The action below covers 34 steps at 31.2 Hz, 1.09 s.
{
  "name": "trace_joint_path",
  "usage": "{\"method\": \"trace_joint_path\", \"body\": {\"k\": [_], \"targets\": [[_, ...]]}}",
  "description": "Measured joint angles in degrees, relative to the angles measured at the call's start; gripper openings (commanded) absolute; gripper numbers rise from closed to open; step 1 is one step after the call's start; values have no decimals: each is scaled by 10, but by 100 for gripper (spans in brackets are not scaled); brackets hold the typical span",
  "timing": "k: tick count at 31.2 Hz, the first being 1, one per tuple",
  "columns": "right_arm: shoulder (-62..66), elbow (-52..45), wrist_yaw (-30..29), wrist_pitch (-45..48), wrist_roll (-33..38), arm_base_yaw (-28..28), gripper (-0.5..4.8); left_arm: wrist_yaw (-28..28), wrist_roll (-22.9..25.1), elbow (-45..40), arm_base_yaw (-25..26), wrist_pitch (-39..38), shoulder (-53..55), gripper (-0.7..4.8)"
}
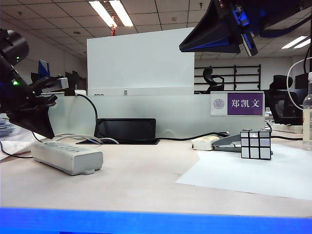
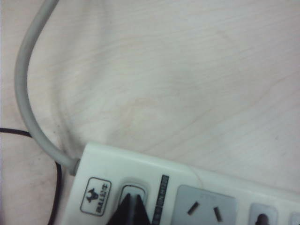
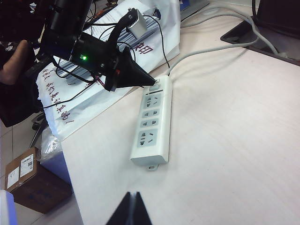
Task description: Press the button on the power strip.
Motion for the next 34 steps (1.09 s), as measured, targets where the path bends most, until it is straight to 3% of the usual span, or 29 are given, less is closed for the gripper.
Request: {"method": "trace_joint_path", "body": {"k": [9,34], "targets": [[0,0,0,0,0,0,0,-20,11,0,0,-15,0,-5],[0,0,0,0,-2,0,0,12,15,9,0,3,37,-5]]}}
